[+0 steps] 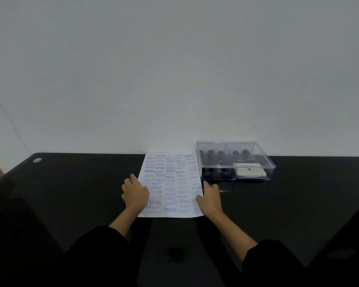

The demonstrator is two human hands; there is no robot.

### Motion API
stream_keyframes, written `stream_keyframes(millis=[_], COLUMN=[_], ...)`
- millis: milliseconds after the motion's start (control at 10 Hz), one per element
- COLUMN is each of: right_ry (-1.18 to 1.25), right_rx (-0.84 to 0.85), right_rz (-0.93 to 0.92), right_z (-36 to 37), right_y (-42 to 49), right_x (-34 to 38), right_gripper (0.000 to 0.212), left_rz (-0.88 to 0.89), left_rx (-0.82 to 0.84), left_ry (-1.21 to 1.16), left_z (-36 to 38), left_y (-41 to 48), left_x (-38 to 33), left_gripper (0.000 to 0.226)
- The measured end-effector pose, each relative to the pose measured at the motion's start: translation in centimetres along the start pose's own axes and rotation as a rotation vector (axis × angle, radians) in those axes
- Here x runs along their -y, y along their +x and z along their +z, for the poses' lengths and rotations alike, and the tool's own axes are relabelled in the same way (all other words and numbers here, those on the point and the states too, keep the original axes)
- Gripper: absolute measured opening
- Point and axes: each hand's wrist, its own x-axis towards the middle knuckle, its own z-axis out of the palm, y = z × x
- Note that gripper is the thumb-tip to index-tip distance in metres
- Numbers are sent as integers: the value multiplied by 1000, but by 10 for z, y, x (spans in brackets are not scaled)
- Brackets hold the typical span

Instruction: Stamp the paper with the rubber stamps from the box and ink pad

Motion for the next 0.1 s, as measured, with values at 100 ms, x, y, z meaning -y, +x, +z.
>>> stream_keyframes(millis=[100], right_ry=[9], right_rx=[-13], right_rz=[20], right_z=[-7], right_y=[-11], right_x=[4], right_gripper=[43], left_rz=[89], left_rx=[-11], left_ry=[53], left_z=[1], left_y=[-6], left_x=[-5], left_gripper=[56])
